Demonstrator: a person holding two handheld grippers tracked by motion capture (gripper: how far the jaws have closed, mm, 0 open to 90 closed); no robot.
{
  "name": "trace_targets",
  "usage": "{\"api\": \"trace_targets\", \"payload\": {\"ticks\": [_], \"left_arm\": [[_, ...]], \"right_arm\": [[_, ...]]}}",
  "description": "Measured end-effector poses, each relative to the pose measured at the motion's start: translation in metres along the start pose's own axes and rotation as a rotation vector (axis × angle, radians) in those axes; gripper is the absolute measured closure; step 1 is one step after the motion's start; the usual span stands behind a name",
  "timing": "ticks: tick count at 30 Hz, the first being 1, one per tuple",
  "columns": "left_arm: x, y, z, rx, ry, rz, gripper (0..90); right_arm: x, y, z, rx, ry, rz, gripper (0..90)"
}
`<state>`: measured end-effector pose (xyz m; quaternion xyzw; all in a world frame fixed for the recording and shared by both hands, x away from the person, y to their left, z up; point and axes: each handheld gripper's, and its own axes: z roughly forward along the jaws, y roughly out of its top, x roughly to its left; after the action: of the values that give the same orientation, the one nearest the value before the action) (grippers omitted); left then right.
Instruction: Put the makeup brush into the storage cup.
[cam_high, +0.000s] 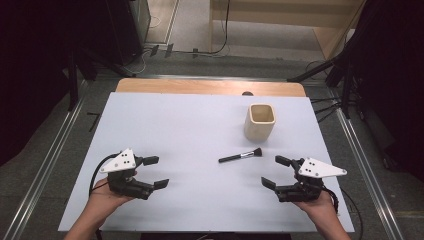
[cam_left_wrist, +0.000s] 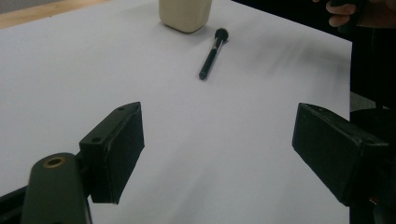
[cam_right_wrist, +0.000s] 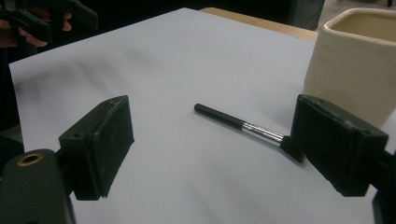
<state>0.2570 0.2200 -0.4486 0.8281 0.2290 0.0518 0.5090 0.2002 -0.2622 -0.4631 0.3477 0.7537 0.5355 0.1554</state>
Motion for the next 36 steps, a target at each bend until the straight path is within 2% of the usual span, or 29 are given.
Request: {"api": "trace_targets", "payload": {"ticks": [16,20,36], "left_arm": [[0.0018,-0.0005,0.0003,0.005,-0.005,-0.012,18.8],[0.0015,-0.0005,0.0008,0.008,-0.01,-0.008,18.8],[0.0018,-0.0003,0.0008,0.011,-0.008,-0.006,19.4]], "right_arm": [[-0.0009,-0.001,-0.0004,0.007,-0.005,-0.009,13.8],[-0.0011,-0.0019,-0.0007,0.018,-0.008,-0.027,14.0],[-0.0029,-0.0027,-0.001,0.016,-0.005,-0.016,14.2]]}}
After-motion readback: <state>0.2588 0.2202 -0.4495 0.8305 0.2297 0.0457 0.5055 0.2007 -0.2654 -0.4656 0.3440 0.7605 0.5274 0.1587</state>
